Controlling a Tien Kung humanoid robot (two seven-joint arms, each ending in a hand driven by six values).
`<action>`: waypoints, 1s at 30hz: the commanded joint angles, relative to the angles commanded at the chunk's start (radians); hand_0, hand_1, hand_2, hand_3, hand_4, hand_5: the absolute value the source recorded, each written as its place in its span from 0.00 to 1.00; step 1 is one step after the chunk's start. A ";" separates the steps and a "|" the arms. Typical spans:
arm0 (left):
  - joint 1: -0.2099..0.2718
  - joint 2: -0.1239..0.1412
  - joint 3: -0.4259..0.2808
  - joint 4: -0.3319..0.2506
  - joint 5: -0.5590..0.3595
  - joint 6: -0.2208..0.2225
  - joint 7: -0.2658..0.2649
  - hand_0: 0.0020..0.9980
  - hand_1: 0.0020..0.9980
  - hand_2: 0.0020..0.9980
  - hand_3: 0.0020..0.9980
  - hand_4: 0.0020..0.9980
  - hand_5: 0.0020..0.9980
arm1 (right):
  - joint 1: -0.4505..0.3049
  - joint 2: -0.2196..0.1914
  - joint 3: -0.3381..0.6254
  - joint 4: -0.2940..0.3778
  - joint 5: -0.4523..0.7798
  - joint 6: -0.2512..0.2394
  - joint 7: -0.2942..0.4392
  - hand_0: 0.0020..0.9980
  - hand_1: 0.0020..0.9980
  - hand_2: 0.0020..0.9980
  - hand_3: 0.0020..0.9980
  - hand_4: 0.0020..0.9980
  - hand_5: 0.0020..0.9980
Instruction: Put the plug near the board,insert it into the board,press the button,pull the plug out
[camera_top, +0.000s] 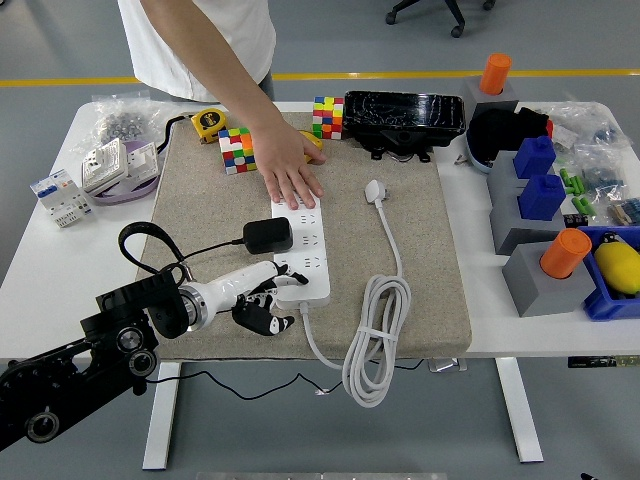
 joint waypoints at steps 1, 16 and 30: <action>0.000 -0.001 0.001 0.001 -0.001 -0.001 0.002 0.10 0.03 0.10 0.85 0.63 0.00 | 0.000 0.000 0.001 0.000 0.000 0.000 0.000 0.68 0.69 0.69 0.60 0.93 0.53; 0.000 -0.014 0.012 0.020 0.095 0.006 0.026 0.10 0.03 0.10 0.85 0.63 0.00 | -0.007 0.006 0.015 0.000 -0.003 0.000 0.000 0.68 0.69 0.69 0.60 0.93 0.53; 0.017 -0.017 -0.060 -0.010 -0.008 0.077 -0.121 0.10 0.03 0.11 0.82 0.55 0.00 | -0.011 0.008 0.021 0.000 -0.005 0.000 -0.001 0.68 0.69 0.69 0.60 0.93 0.53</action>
